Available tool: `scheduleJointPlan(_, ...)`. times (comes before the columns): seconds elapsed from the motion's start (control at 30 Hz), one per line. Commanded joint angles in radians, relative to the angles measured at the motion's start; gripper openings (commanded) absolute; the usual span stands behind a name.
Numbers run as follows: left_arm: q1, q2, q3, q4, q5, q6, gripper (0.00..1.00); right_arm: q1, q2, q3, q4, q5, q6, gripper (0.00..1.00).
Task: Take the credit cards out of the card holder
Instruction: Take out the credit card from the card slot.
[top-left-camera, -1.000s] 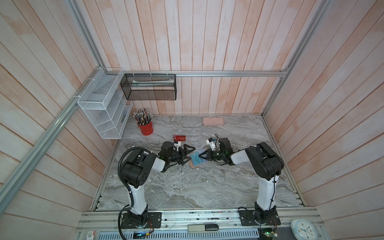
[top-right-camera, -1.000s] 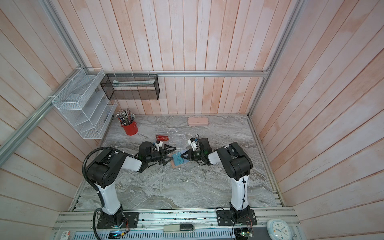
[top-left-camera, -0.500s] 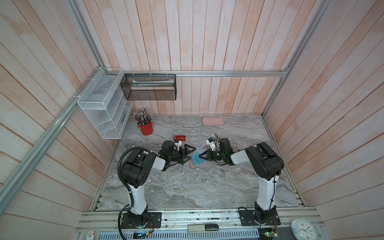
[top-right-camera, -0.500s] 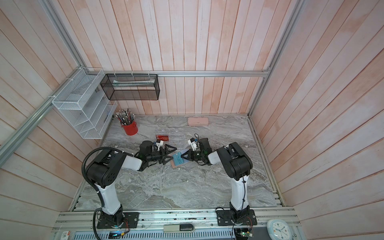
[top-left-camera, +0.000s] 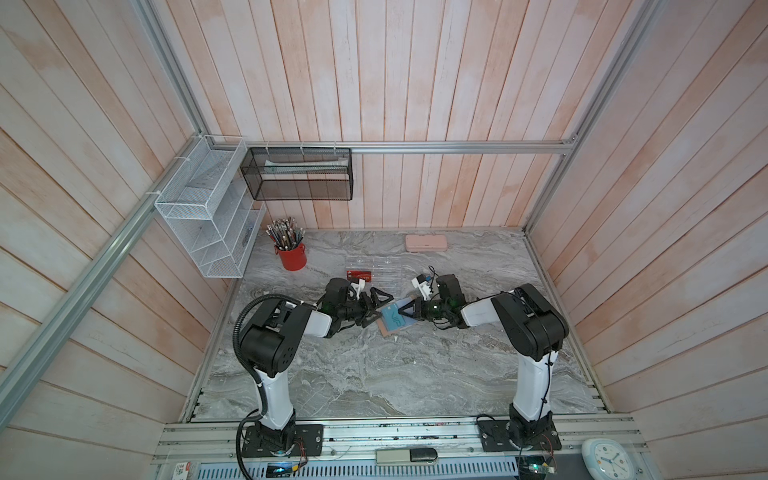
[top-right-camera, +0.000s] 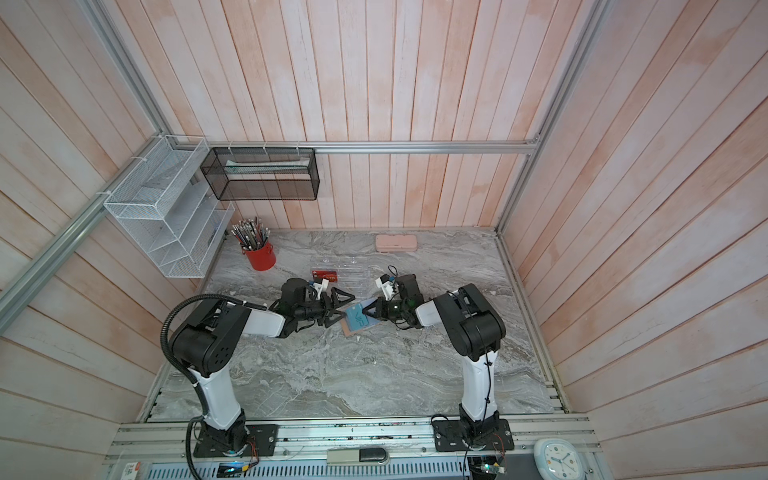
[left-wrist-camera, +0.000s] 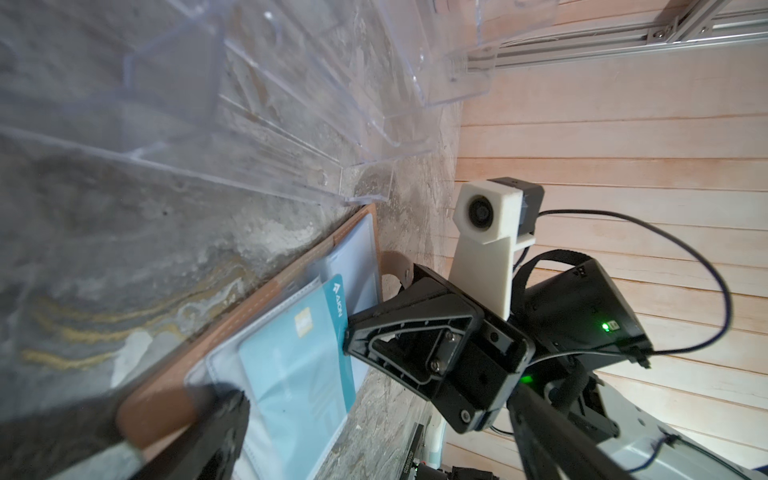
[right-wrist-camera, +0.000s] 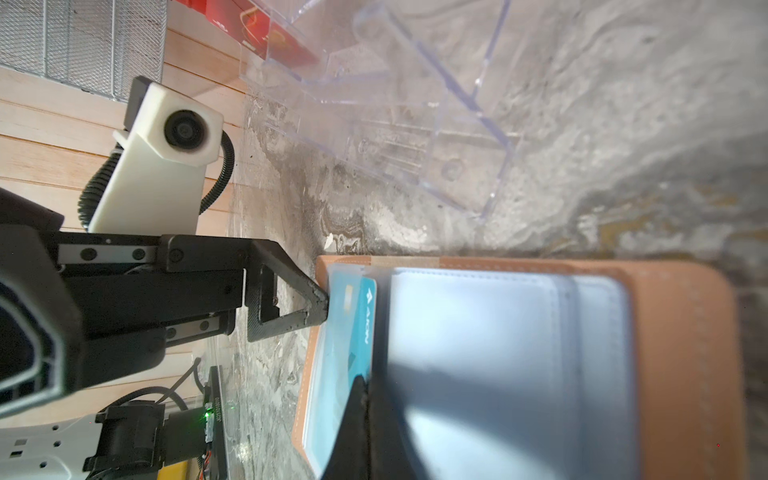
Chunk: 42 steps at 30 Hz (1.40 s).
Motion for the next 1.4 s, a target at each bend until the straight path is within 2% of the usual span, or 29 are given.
scheduleJointPlan(0.0, -0.003, 0.032, -0.010, -0.233, -0.085, 0.068, 1.00, -0.006, -0.030, 0.017, -0.045, 0.034, -0.042, 0.00)
scheduleJointPlan(0.67, -0.016, 0.051, 0.002, -0.279, -0.097, 0.096, 1.00, -0.020, -0.047, -0.002, -0.058, 0.054, -0.085, 0.00)
scheduleJointPlan(1.0, -0.016, 0.053, 0.005, -0.279, -0.097, 0.099, 1.00, -0.020, -0.028, 0.001, -0.054, -0.044, -0.099, 0.00)
scheduleJointPlan(1.37, -0.016, 0.057, 0.005, -0.274, -0.092, 0.100, 1.00, -0.021, 0.016, 0.029, -0.079, -0.133, -0.125, 0.08)
